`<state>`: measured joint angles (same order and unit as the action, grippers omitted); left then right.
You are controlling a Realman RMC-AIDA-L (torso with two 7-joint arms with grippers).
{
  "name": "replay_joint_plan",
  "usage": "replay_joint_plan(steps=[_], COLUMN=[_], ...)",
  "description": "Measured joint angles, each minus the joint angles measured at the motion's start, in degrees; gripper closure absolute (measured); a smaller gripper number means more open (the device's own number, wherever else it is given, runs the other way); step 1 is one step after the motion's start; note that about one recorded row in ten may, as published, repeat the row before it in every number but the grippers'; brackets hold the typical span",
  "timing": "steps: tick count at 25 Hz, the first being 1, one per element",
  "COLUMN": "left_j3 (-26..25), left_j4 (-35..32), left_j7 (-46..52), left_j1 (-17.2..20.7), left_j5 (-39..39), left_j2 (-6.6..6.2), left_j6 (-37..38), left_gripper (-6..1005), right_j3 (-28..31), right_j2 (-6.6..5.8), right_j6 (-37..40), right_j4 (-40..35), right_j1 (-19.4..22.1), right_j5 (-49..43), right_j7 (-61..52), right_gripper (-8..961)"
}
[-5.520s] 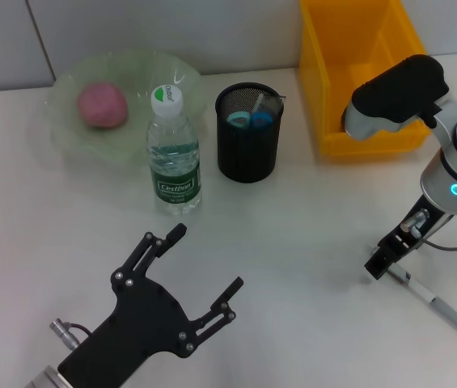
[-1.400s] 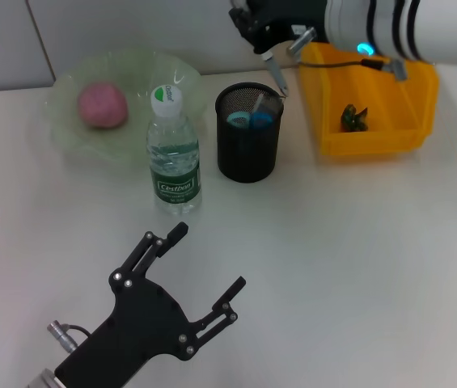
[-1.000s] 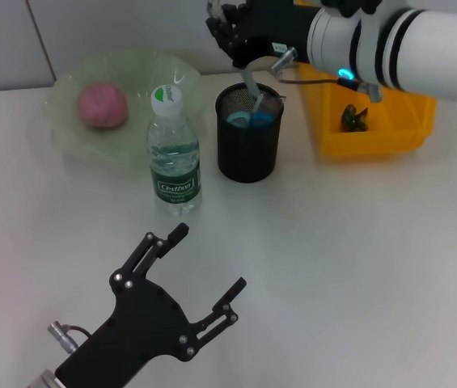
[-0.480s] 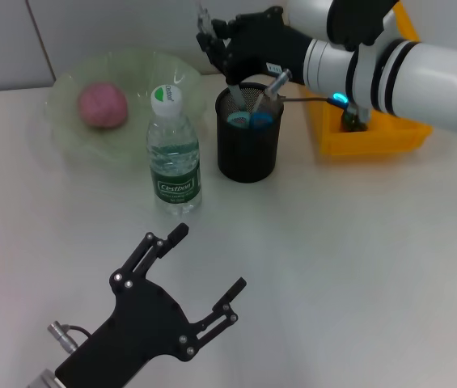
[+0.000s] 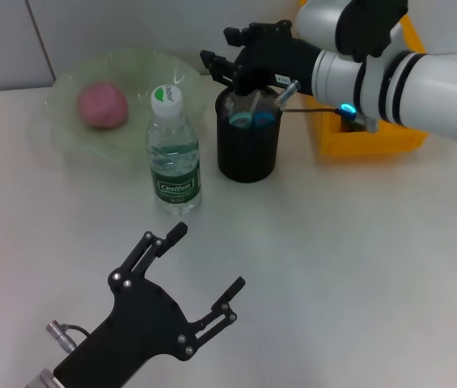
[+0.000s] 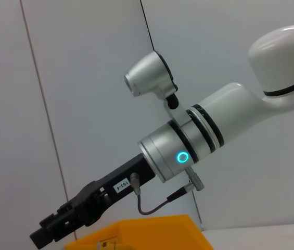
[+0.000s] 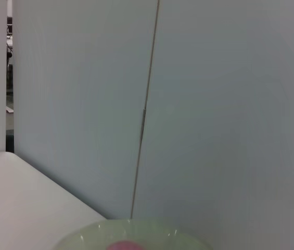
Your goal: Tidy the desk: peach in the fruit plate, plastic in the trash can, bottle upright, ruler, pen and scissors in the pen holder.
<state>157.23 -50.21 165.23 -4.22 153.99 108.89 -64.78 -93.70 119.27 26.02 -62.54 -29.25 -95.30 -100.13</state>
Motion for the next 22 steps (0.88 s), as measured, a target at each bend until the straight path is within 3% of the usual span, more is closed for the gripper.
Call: replay_joint_plan(steps=[5, 8, 13, 15, 18, 21, 22], left_j3=[0.0, -0.3, -0.1, 0.1, 1.1, 2.3, 2.4], left_j4=[0.1, 0.1, 0.4, 1.0, 3.2, 5.4, 5.6], left_j7=[0.0, 0.0, 0.0, 0.0, 0.0, 0.0, 0.0], left_j1=[0.0, 0.7, 2.1, 2.5, 2.7, 2.5, 2.4], left_j5=[0.0, 0.0, 0.0, 0.0, 0.0, 0.0, 0.0], left_j2=[-0.01, -0.43, -1.54, -1.69, -1.64, -1.37, -1.35], left_j6=[-0.1, -0.5, -4.3, -5.8, -9.1, -11.7, -12.0], left_gripper=[158, 158, 158, 158, 158, 158, 158], right_j3=[5.0, 13.1, 29.8, 37.4, 44.8, 46.1, 45.8], right_j2=[-0.14, -0.12, -0.48, -1.37, -4.17, -7.18, -7.63], right_j6=[9.0, 22.4, 47.6, 58.0, 69.1, 73.6, 73.9], right_j4=[-5.2, -9.2, -7.0, -2.7, 6.1, 15.1, 17.3], right_j1=[3.2, 5.2, 5.5, 4.7, 4.4, 5.3, 5.6], right_j5=[0.0, 0.3, 3.9, 3.9, 2.5, -0.3, -2.1], right_j7=[-0.3, 0.4, 9.4, 13.6, 21.8, 31.3, 33.5], right_gripper=[601, 370, 191, 169, 137, 126, 126])
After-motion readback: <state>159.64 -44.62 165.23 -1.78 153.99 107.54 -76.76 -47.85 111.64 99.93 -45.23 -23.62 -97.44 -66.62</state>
